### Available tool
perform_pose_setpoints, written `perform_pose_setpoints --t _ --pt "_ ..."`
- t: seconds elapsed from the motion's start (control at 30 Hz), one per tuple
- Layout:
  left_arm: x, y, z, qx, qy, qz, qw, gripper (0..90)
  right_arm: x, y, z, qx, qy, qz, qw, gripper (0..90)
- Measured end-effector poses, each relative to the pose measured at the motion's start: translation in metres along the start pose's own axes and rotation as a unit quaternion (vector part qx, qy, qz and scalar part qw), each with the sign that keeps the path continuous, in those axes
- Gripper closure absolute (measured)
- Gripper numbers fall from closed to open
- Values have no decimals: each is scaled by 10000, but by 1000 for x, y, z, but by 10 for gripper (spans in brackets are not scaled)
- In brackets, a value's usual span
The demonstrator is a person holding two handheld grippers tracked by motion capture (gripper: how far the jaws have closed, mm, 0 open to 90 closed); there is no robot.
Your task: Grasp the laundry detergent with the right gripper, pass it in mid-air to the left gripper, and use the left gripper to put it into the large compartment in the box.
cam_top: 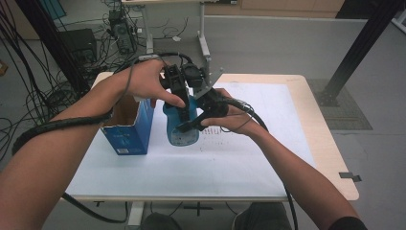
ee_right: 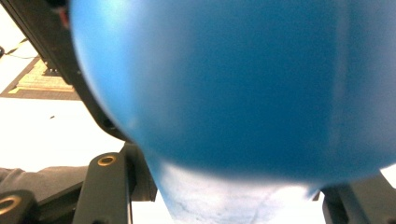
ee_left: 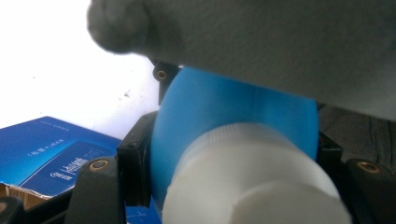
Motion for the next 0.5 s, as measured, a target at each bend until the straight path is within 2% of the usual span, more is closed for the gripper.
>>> perform_pose_setpoints --t 0.5 --pt "0 1 -1 18 30 -2 10000 362 0 0 0 0 31 -27 10000 405"
Point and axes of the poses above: each handheld gripper's, and its own axes: z roughly forward along the jaws, x roughly out of its top, y roughly to its right, the point moved 5 cm from there along z, roughly forward along the jaws, and after that the axes turned 5 degrees about y, right-handed, at the moved point
